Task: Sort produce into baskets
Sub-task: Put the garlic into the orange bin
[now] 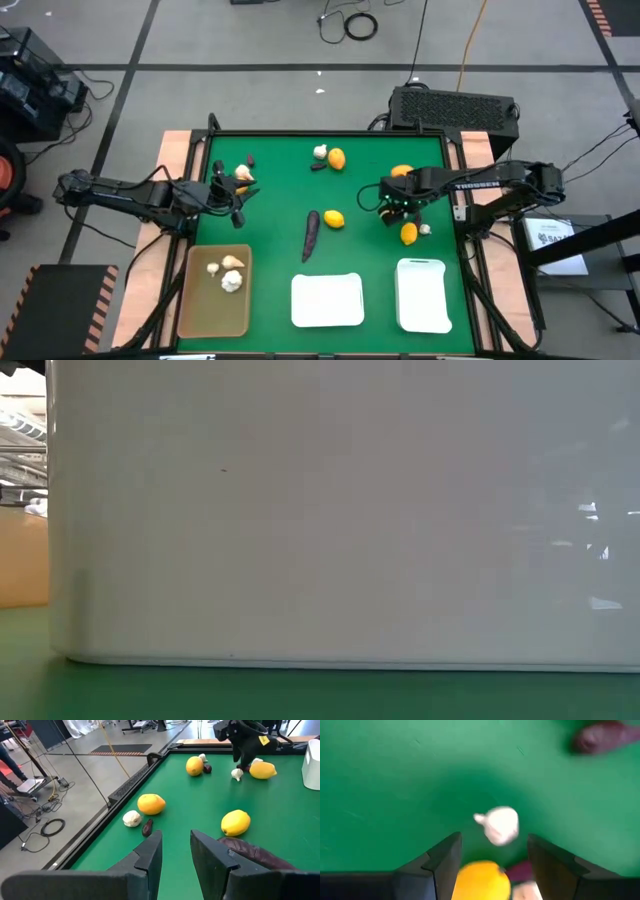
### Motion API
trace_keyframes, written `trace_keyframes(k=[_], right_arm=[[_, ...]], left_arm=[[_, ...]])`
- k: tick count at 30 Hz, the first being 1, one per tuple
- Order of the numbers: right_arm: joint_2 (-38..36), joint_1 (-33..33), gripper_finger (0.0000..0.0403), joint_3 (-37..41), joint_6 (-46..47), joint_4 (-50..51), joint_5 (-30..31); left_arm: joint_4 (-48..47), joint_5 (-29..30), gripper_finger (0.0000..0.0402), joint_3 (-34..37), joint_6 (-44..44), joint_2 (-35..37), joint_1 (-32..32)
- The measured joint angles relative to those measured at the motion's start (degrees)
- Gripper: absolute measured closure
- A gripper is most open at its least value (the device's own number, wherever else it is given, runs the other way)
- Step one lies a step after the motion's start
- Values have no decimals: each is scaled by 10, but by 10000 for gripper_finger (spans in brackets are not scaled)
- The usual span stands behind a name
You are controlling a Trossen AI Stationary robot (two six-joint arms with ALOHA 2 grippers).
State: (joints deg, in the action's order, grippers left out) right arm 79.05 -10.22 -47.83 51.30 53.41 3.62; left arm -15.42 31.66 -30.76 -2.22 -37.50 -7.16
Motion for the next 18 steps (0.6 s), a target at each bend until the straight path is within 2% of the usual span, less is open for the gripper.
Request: trace_keyframes(k=[5,18], right_arm=[[2,-3,188,0,13,-10,25],[71,-7,188,0,29,-8,18]], left_arm=[[-1,0,292,0,0,0,0],[-5,0,292,0,-1,0,0]])
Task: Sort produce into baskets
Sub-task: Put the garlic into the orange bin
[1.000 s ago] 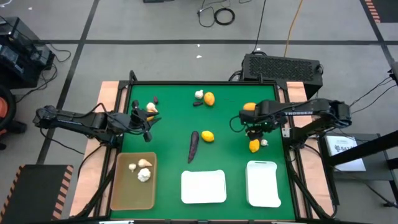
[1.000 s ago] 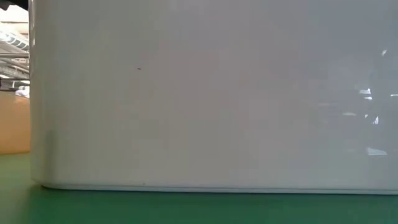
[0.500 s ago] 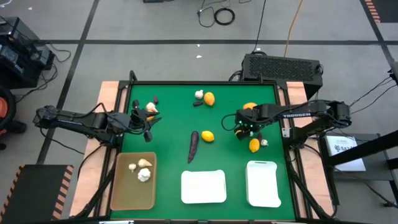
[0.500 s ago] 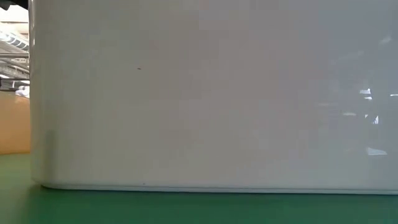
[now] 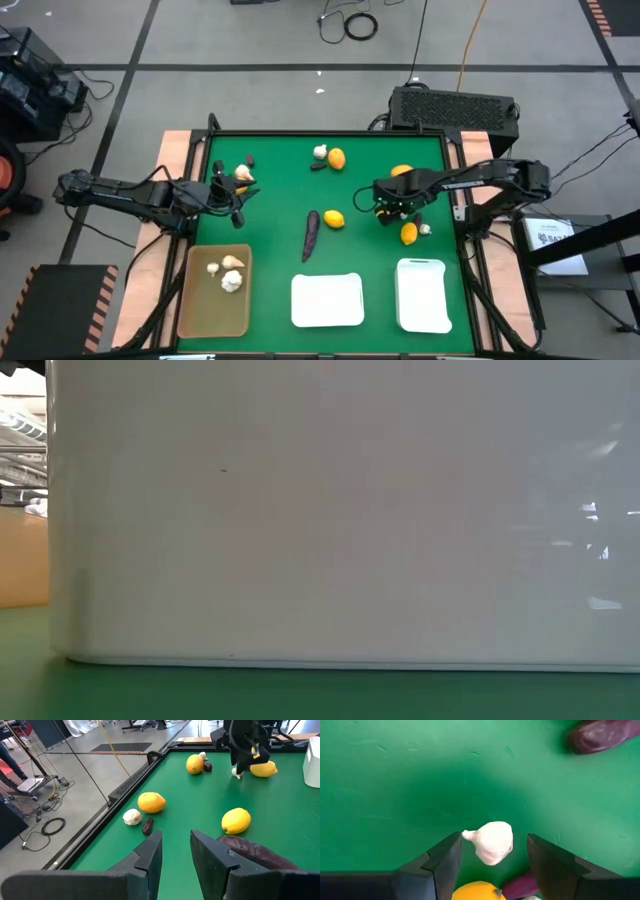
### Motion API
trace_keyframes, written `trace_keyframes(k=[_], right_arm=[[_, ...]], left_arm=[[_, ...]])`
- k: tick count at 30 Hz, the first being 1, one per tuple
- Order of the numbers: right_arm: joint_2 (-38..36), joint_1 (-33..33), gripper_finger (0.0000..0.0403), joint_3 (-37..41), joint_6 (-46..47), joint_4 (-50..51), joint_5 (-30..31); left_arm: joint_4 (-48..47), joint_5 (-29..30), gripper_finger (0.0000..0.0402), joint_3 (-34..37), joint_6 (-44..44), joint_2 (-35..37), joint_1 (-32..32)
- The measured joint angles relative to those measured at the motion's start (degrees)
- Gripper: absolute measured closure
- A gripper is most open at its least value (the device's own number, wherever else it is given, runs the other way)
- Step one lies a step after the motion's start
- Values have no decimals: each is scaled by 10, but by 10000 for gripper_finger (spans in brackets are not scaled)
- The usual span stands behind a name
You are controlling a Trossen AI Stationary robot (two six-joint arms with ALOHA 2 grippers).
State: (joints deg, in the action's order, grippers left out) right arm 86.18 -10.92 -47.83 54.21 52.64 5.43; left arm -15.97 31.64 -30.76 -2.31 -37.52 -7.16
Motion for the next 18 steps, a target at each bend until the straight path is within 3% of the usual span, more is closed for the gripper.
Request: trace_keyframes(k=[11,18], right_arm=[[27,0,193,0,-14,2,-13],[27,0,251,0,-28,1,-13]], left_arm=[[0,0,292,0,-1,0,0],[0,0,292,0,-1,0,0]])
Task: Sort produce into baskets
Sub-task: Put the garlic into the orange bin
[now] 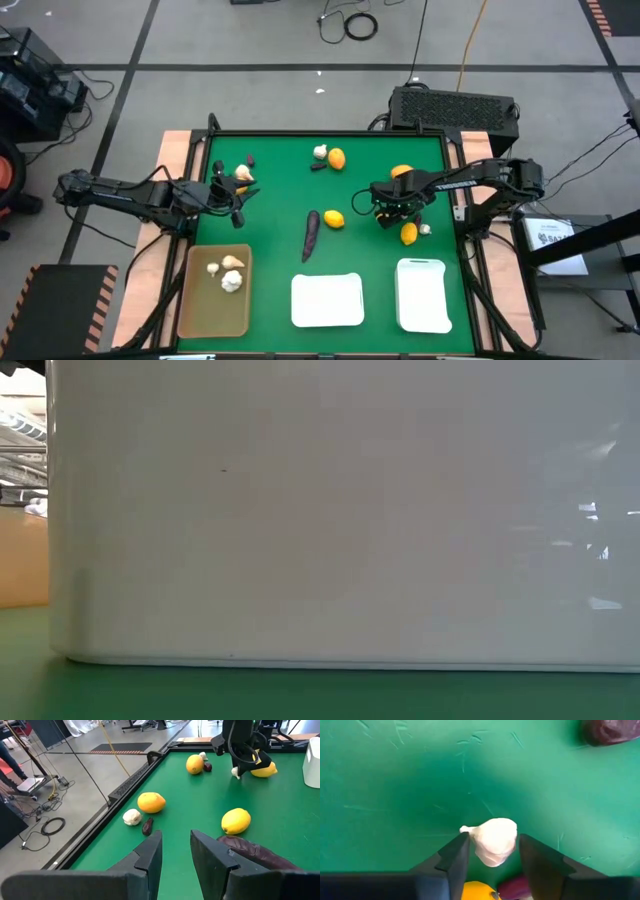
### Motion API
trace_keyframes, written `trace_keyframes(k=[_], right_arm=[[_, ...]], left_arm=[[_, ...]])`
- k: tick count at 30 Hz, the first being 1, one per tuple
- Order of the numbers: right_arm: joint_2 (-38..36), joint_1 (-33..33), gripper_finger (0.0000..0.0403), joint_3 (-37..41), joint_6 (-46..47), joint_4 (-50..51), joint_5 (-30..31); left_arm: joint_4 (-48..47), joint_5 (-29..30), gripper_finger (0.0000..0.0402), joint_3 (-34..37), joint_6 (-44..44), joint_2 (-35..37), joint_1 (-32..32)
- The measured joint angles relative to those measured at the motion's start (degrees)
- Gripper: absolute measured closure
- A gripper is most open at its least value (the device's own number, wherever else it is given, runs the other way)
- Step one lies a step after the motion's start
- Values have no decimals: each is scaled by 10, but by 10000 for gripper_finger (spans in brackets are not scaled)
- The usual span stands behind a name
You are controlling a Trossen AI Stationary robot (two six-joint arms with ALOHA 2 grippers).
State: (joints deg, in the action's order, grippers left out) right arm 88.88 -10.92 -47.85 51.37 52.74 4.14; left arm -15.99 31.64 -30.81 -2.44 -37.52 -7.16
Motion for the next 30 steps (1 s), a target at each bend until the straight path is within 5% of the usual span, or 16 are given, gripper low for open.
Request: trace_keyframes(k=[8,18,30], right_arm=[[0,0,319,-3,-32,-3,0],[0,5,326,-81,-61,-33,2],[34,102,327,-111,-178,-560,3]], left_arm=[[0,0,292,0,1,0,0],[0,0,292,0,2,0,0],[-5,0,292,0,3,0,0]])
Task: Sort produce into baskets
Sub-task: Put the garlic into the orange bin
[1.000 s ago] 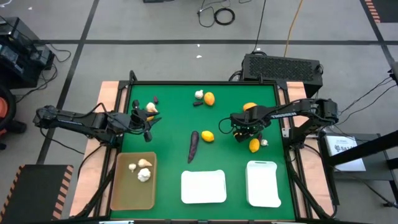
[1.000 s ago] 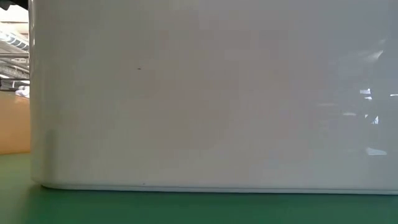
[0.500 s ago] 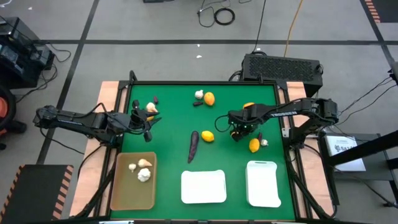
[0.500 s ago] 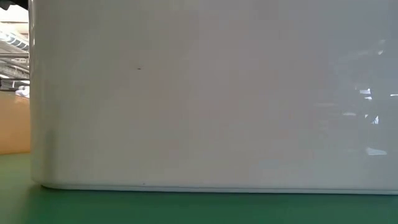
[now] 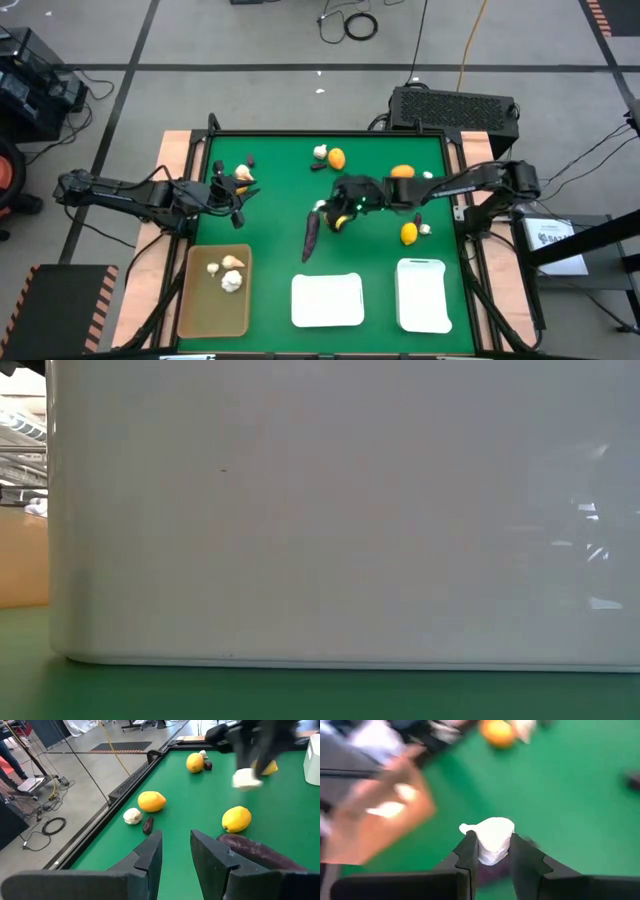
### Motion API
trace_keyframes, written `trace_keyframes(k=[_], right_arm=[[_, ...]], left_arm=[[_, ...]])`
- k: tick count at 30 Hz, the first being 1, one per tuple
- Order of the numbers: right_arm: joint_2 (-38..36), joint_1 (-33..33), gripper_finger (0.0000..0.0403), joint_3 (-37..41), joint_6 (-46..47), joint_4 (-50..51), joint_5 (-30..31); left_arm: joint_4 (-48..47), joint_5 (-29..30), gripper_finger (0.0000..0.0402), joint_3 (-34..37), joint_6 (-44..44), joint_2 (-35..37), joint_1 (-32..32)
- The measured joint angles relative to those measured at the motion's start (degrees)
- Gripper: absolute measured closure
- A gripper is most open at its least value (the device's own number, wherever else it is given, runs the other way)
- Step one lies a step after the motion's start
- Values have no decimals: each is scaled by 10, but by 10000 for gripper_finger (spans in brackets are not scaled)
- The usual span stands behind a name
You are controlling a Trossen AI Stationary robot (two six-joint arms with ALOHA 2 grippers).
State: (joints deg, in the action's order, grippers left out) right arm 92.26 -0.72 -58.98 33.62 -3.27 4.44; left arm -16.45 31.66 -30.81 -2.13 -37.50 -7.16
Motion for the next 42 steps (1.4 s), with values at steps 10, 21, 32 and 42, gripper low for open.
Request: trace_keyframes(k=[10,21,32,42], right_arm=[[201,73,327,-66,-133,-331,-1],[436,108,327,-398,-229,-315,-86],[574,120,327,-612,-314,-133,-90],[578,118,279,-615,-314,-110,-87]], left_arm=[[-6,0,292,0,0,0,0],[-11,0,292,0,0,0,0],[-23,0,292,0,0,0,0],[-23,0,292,0,0,0,0]])
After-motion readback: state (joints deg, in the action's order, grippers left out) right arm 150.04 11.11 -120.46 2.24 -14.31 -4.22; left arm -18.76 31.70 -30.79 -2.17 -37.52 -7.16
